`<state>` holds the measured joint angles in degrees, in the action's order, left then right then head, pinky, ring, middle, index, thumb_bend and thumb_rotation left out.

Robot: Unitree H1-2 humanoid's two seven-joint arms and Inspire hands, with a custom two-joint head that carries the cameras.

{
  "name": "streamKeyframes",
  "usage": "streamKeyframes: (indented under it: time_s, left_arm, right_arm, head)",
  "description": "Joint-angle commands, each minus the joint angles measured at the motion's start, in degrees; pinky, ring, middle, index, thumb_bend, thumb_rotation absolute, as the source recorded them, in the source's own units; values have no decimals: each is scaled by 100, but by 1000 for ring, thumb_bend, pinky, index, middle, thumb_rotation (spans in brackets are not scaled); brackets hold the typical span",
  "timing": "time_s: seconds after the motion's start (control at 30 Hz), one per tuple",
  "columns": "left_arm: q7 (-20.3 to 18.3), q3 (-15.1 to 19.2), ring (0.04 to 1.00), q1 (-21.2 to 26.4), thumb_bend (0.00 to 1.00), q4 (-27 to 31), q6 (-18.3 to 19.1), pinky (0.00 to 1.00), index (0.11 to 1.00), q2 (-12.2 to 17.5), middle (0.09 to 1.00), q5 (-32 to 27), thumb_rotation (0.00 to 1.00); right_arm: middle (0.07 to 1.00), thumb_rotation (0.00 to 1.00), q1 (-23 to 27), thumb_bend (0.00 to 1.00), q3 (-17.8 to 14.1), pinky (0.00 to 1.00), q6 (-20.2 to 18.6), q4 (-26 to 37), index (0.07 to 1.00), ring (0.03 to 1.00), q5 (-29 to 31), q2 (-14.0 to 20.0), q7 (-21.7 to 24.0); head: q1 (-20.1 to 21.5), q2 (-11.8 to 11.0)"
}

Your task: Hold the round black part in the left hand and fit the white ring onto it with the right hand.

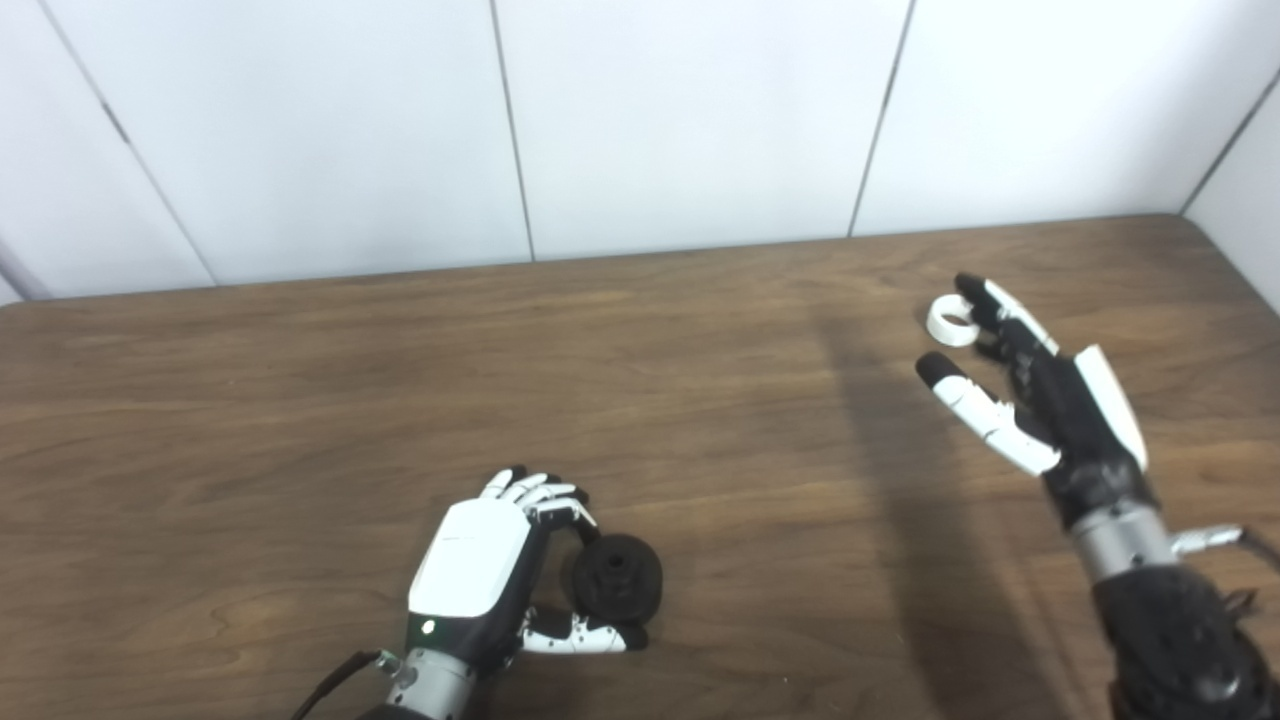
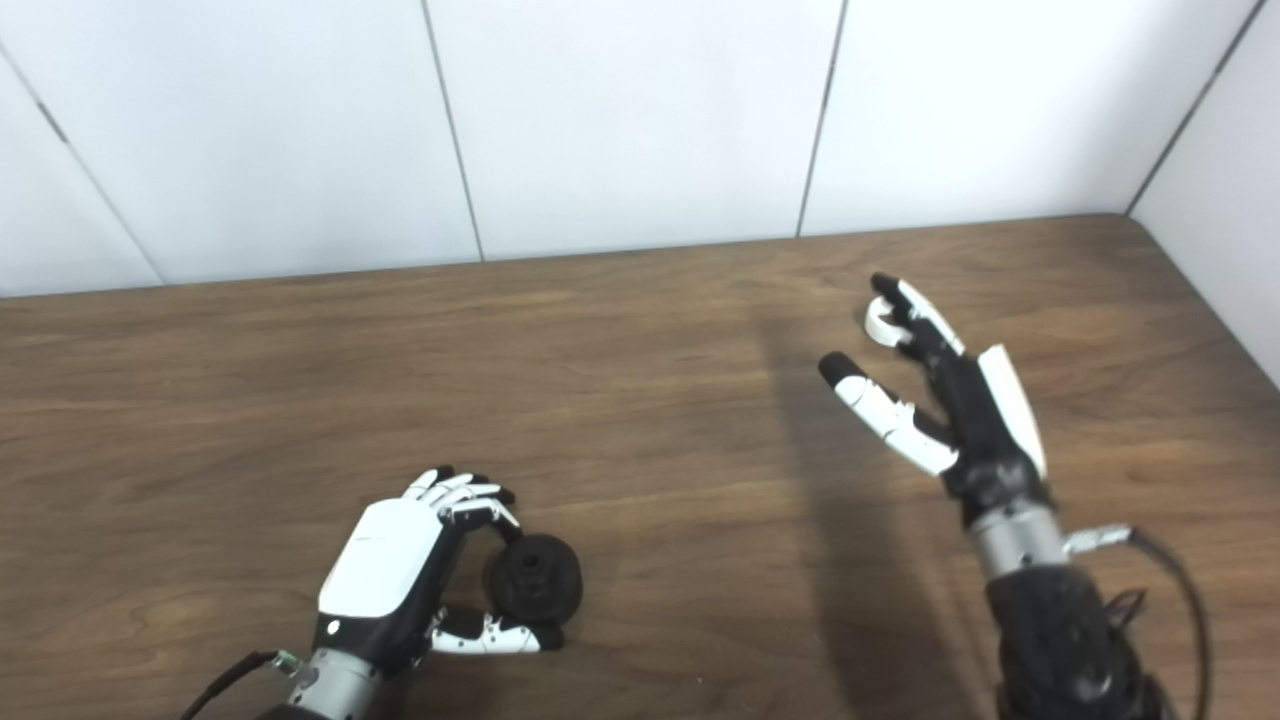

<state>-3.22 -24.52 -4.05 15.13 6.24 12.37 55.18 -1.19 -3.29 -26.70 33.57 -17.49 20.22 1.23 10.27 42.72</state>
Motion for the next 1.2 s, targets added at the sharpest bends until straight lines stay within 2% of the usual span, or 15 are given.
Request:
streamKeyframes:
  time_s: [0.0, 0.2, 0.3, 0.4, 0.5, 0.77, 0.93, 1.17]
  left_arm:
    - [-205, -4, 840, -74, 522, -242, 31, 919, 485, 120, 760, 33, 48]
    - [-228, 70, 837, -77, 522, -222, -66, 910, 485, 200, 763, -44, 47]
    - [-238, 101, 835, -71, 522, -228, -71, 909, 485, 234, 761, -84, 47]
    - [-263, 126, 835, -72, 522, -217, -64, 910, 485, 250, 761, -114, 48]
    - [-258, 151, 835, -70, 522, -228, -83, 910, 484, 270, 761, -139, 49]
    - [-225, 223, 831, -72, 522, -261, -200, 905, 484, 344, 755, -192, 48]
    - [-189, 248, 831, -103, 522, -252, -243, 905, 484, 364, 754, -205, 48]
    - [-251, 289, 836, -128, 522, -208, -193, 911, 484, 349, 752, -217, 47]
  right_arm:
    - [933, 557, 178, 562, -91, 915, 4, -4, 889, 932, -313, 156, 73]
    - [933, 473, 526, 627, -244, 901, 17, -523, 888, 931, -691, 577, 239]
    - [938, 458, 736, 635, -183, 881, 119, -862, 889, 929, -992, 844, 308]
    - [946, 428, 998, 658, -144, 917, 30, -1163, 881, 959, -1190, 1033, 429]
    - [954, 404, 1218, 677, -100, 903, -9, -1414, 870, 971, -1447, 1137, 558]
    - [970, 337, 1840, 772, -136, 860, -18, -2214, 842, 983, -2109, 1102, 977]
    - [986, 334, 2272, 772, 56, 898, -20, -2854, 826, 999, -2401, 1181, 1190]
    - [994, 269, 2816, 854, 213, 940, -19, -3615, 765, 1000, -2553, 1135, 1340]
  head:
    - [63, -5]
    - [494, -53]
    - [640, -76]
    - [768, -88]
    - [826, -98]
    - [960, -96]
    - [959, -82]
    - [957, -69]
